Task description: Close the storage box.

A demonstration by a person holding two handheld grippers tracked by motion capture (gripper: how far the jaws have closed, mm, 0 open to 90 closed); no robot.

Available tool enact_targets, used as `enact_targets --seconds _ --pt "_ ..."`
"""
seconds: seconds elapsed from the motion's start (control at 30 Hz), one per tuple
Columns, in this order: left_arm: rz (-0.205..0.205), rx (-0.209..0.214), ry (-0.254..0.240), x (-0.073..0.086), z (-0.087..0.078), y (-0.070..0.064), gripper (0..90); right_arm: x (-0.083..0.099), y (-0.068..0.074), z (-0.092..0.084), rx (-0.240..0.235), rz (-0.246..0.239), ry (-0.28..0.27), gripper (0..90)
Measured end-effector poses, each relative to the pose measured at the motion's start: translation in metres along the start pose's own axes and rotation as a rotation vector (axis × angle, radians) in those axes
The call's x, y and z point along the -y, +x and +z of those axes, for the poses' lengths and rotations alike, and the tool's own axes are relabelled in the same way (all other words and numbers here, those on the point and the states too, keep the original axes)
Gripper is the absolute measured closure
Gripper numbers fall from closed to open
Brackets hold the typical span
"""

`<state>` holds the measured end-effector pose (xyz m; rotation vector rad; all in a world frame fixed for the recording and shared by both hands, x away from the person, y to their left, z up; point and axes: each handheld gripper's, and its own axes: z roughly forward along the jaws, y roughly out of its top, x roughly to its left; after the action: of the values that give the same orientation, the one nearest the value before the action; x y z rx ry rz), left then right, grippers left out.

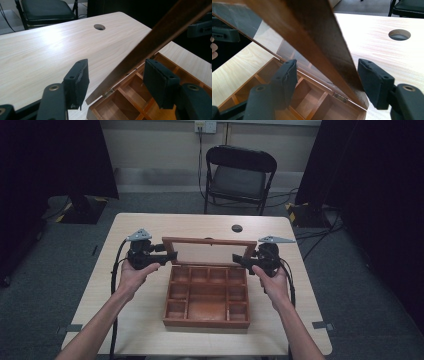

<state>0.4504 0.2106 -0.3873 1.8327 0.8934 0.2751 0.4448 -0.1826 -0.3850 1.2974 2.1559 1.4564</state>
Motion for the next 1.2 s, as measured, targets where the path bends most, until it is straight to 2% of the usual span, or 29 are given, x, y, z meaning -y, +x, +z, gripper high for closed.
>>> enact_targets --seconds 0.1,0.13,0.17,0.23,0.37,0.57,0.83,0.87,0.93,1.07,1.2 --pt "-0.006 0.016 -0.004 0.001 0.000 -0.001 39.3 0.000 0.000 0.000 0.001 0.006 -0.005 32.7" --pt "0.001 0.027 -0.007 0.001 0.000 -0.002 46.2 0.001 0.000 -0.001 0.000 0.014 -0.008 32.6" --pt "0.009 0.035 -0.008 0.001 0.000 -0.002 46.2 0.001 0.000 -0.001 0.000 0.014 -0.008 32.6" --pt "0.025 0.017 -0.007 0.001 -0.001 -0.005 50.5 0.001 0.000 -0.002 0.004 0.017 -0.009 32.5" --pt "0.013 0.043 0.000 0.002 -0.004 -0.002 54.0 0.003 0.002 -0.005 0.002 0.018 -0.002 31.5" --pt "0.030 0.067 0.007 0.004 -0.006 -0.001 54.2 0.003 0.003 -0.007 0.001 0.011 0.017 31.1" --pt "0.061 0.070 0.037 0.005 -0.009 -0.005 53.0 0.010 0.003 -0.016 -0.011 0.023 0.008 31.1" --pt "0.066 0.067 0.036 0.005 -0.009 -0.006 52.8 0.011 0.003 -0.017 -0.010 0.020 0.004 31.0" --pt "0.049 0.077 0.029 0.007 -0.009 -0.006 51.6 0.012 0.004 -0.017 -0.005 0.013 0.006 30.9" --pt "0.068 0.073 0.033 0.009 -0.011 -0.010 51.0 0.013 0.006 -0.018 0.000 -0.007 0.011 30.8" --pt "0.067 0.069 0.039 0.010 -0.015 -0.012 51.0 0.014 0.007 -0.018 0.000 -0.016 0.009 30.6"
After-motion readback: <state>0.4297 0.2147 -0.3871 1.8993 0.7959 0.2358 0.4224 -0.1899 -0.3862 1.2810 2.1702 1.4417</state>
